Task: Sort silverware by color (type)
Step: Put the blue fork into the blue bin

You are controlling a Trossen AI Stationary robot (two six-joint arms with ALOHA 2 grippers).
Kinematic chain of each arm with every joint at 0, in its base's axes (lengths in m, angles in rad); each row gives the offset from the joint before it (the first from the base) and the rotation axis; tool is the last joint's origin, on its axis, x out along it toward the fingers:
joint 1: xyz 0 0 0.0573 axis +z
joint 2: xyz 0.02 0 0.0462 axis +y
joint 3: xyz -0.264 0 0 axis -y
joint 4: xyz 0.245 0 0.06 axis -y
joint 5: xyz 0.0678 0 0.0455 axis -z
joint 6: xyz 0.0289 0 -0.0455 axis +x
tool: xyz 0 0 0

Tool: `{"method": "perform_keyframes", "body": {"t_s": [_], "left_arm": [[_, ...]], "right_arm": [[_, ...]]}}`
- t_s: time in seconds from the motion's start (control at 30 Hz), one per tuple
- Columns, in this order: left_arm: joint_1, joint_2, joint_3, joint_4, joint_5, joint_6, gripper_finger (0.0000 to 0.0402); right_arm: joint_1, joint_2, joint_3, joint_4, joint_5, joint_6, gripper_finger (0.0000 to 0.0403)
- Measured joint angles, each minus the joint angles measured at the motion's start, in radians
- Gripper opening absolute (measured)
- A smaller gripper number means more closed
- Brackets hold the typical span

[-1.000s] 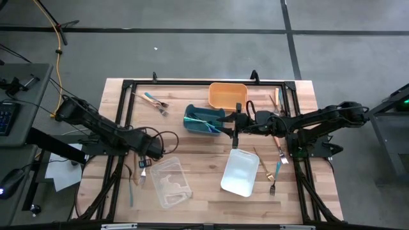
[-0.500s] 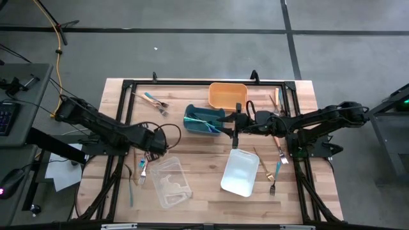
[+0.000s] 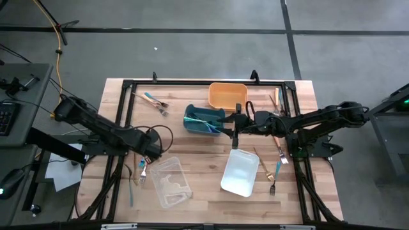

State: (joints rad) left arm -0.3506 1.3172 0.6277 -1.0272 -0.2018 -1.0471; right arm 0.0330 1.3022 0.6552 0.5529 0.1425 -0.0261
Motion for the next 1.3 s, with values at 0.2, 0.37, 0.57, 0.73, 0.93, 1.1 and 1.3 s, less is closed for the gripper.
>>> {"method": "perform_keyframes", "body": {"t_s": [0.2,0.37,0.57,0.73,0.93,1.1,1.3], "left_arm": [[-0.024,-0.003,-0.023,0.012,0.001,-0.051,0.0128],[-0.025,-0.003,-0.023,0.075,0.001,-0.051,0.0129],[-0.025,0.005,-0.023,0.092,0.002,-0.060,0.0129],[-0.025,-0.016,-0.002,0.085,-0.008,-0.075,0.0129],[-0.025,-0.027,0.014,0.042,-0.061,-0.099,0.0129],[-0.025,-0.022,-0.024,0.021,-0.037,-0.177,0.0129],[-0.025,-0.022,-0.076,0.047,0.025,-0.235,0.0129]], "right_arm": [[0.000,0.000,0.000,0.000,0.000,0.000,0.0146],[0.000,0.000,0.000,0.003,0.000,0.000,0.0146],[0.000,0.000,0.000,0.002,0.000,0.000,0.0146],[0.000,0.000,0.000,-0.003,0.000,0.000,0.0146],[0.000,0.000,0.000,-0.004,0.000,0.000,0.0146],[0.000,0.000,0.000,-0.009,0.000,0.001,0.0146],[0.000,0.000,0.000,-0.012,0.000,0.003,0.0146]]}}
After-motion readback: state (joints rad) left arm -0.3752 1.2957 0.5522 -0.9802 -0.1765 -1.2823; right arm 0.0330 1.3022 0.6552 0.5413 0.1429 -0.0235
